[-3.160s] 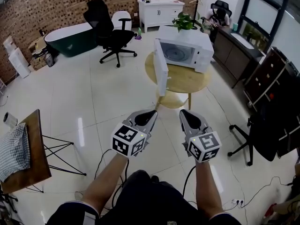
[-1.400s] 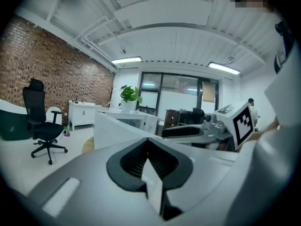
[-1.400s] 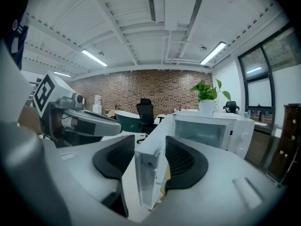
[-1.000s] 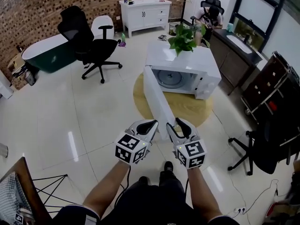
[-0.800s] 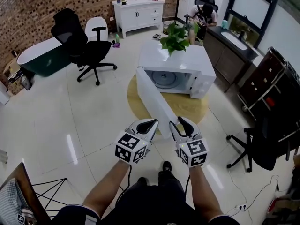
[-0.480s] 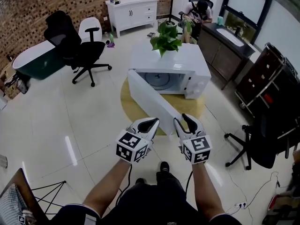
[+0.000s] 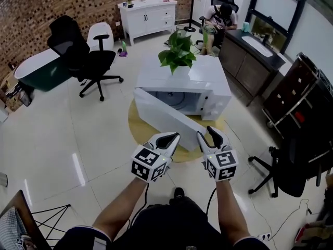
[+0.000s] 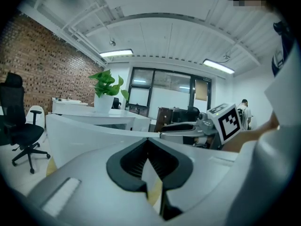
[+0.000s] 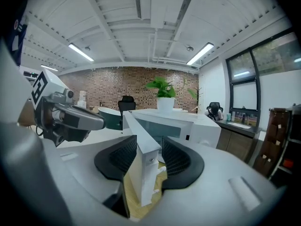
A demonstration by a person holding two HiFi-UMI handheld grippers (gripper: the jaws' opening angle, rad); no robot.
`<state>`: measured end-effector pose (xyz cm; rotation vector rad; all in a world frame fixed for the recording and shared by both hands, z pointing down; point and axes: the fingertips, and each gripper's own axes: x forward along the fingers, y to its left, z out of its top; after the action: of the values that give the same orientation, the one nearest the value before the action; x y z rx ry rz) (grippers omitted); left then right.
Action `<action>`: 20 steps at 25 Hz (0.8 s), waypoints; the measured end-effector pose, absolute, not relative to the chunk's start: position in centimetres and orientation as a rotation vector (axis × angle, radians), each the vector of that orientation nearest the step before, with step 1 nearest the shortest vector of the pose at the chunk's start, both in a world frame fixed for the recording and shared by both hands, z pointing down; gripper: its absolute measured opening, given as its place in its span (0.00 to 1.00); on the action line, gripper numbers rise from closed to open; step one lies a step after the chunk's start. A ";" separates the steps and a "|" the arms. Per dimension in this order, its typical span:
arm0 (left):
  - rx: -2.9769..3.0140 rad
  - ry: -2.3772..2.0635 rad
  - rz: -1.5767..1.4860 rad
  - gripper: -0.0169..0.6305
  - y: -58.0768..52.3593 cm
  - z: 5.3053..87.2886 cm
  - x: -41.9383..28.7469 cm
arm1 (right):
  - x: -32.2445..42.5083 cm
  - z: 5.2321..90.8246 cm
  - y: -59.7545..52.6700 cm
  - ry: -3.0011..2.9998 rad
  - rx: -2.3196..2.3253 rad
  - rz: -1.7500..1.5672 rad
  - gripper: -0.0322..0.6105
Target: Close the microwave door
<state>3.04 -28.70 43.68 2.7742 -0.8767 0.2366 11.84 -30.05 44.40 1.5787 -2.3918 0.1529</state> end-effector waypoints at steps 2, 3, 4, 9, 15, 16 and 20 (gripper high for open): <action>2.773 -0.883 0.240 0.04 -29.3 43.7 3.7 | 12.7 44.4 -30.9 -2.386 1.588 0.147 0.31; 2.771 -0.886 0.243 0.04 -29.6 43.7 4.1 | 13.1 44.3 -31.2 -2.384 1.594 0.144 0.31; 2.770 -0.890 0.245 0.05 -29.9 43.8 4.4 | 13.5 44.2 -31.6 -2.382 1.599 0.141 0.30; 2.772 -0.907 0.245 0.04 -31.2 43.7 5.9 | 15.5 43.9 -33.7 -2.375 1.629 0.123 0.29; 2.763 -0.931 0.254 0.04 -32.4 44.0 7.1 | 17.0 43.9 -36.0 -2.372 1.663 0.129 0.24; 2.762 -0.933 0.256 0.04 -32.7 44.0 7.3 | 17.2 43.9 -36.4 -2.372 1.666 0.131 0.23; 2.756 -0.948 0.263 0.05 -33.6 43.9 7.8 | 17.6 43.8 -38.1 -2.371 1.671 0.134 0.18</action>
<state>7.77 -33.64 43.93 2.7558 -0.9484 0.2630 17.63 -38.13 43.75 1.6706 -2.3709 0.1339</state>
